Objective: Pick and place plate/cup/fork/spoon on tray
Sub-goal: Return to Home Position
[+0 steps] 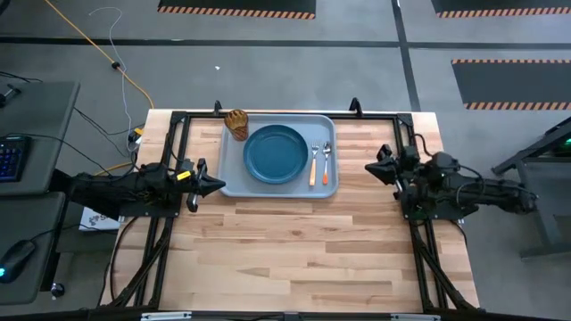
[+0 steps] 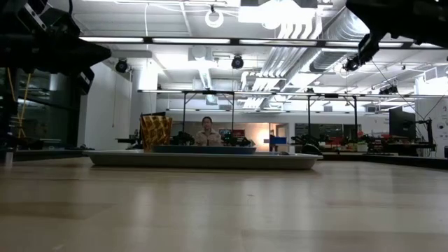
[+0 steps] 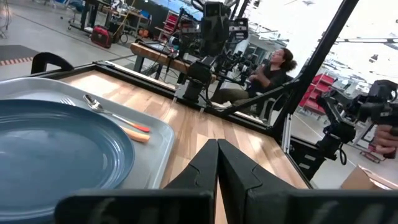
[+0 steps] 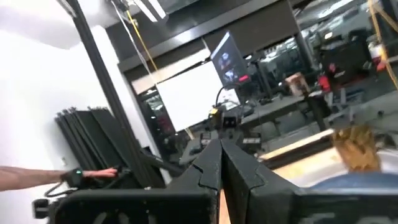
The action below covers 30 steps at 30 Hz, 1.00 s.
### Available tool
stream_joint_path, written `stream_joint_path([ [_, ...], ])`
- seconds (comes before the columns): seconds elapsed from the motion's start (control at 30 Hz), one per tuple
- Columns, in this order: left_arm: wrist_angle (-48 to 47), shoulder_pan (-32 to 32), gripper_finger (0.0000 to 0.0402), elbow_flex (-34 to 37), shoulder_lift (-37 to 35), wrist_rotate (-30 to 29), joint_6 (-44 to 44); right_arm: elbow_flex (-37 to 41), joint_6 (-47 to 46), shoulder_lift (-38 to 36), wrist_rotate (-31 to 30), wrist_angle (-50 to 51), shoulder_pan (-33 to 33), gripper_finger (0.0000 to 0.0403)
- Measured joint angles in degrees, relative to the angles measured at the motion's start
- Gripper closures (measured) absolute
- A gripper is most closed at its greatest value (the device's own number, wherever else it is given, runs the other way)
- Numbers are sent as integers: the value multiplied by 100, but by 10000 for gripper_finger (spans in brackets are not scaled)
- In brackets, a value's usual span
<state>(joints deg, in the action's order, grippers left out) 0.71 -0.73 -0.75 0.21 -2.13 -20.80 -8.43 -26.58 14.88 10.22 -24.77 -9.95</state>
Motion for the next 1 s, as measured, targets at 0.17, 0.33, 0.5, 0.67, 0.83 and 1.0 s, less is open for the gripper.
stream_joint_path([
  [0.17, 0, 0, 401, 0, 0, 0, -1, 97, 113, 4, -463, 35, 841, 403],
  [0.33, 2, 0, 401, 0, 0, 0, 0, 97, 282, 1, -1034, 94, 1635, 403],
  [0.5, 2, 0, 401, 0, 0, 0, -2, 97, 621, -66, -1475, 512, 2054, 403],
  [0.67, 2, 0, 401, 0, 0, 0, -2, 97, 508, -372, -1423, 781, 2049, 403],
  [0.83, 4, 0, 401, 2, 0, 0, -2, 97, 535, -731, -1435, 922, 2049, 403],
  [1.0, 4, 0, 401, 2, 0, 0, -2, 97, 597, -866, -1524, 953, 2049, 403],
])
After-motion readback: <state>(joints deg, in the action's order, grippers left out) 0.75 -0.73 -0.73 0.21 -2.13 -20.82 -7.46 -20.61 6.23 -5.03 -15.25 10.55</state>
